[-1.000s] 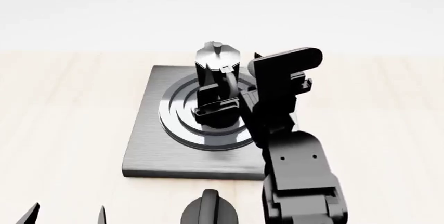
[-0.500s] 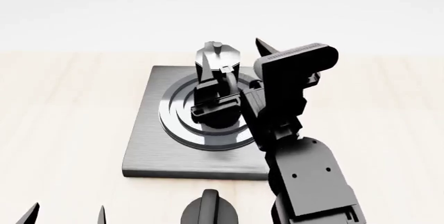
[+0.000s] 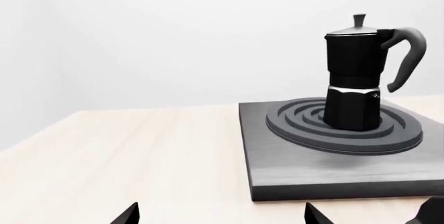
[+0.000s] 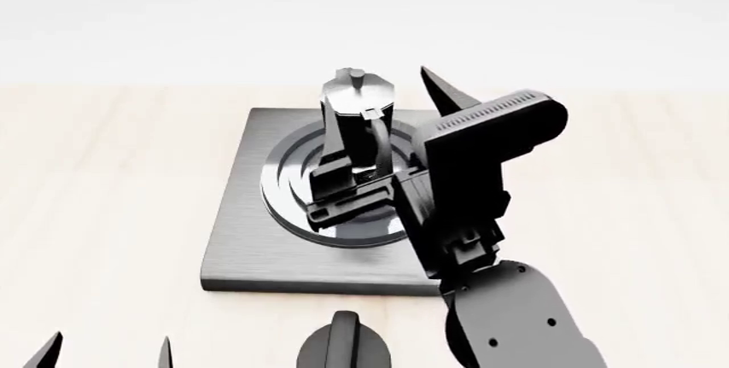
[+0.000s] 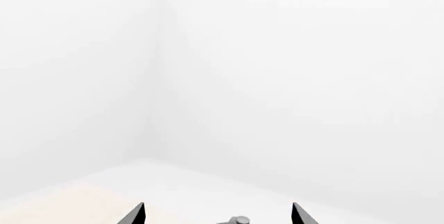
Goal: Put the moka pot on the stove.
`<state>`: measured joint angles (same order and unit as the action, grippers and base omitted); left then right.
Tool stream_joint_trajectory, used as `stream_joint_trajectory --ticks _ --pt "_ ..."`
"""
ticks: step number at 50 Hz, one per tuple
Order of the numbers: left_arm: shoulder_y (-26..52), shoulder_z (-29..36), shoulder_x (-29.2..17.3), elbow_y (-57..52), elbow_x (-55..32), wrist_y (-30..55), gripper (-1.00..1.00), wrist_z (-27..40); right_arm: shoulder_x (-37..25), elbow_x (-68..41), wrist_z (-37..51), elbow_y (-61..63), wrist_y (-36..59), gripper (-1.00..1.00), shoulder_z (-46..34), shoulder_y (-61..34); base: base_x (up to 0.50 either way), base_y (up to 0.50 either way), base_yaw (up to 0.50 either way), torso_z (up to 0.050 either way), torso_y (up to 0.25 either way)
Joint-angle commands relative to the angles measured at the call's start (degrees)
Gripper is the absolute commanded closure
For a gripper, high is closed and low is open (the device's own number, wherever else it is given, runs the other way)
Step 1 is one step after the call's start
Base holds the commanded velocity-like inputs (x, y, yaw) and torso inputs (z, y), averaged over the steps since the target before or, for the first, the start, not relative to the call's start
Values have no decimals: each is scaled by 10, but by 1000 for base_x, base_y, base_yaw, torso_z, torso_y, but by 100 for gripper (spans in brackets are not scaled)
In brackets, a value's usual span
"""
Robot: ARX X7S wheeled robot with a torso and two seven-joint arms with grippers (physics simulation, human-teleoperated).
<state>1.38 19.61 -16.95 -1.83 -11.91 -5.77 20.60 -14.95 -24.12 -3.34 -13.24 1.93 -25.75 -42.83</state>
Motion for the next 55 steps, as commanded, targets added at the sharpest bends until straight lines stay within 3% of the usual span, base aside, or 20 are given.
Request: stream_joint_trajectory --ticks 1,55 --pt "-2 5 -5 -5 -2 -7 -100 -14 -22 11 22 72 8 -100 -2 31 0 0 0 0 0" --pt "-4 12 -13 -18 -6 -3 -100 -3 -98 13 74 306 23 -100 -1 122 0 0 0 0 0"
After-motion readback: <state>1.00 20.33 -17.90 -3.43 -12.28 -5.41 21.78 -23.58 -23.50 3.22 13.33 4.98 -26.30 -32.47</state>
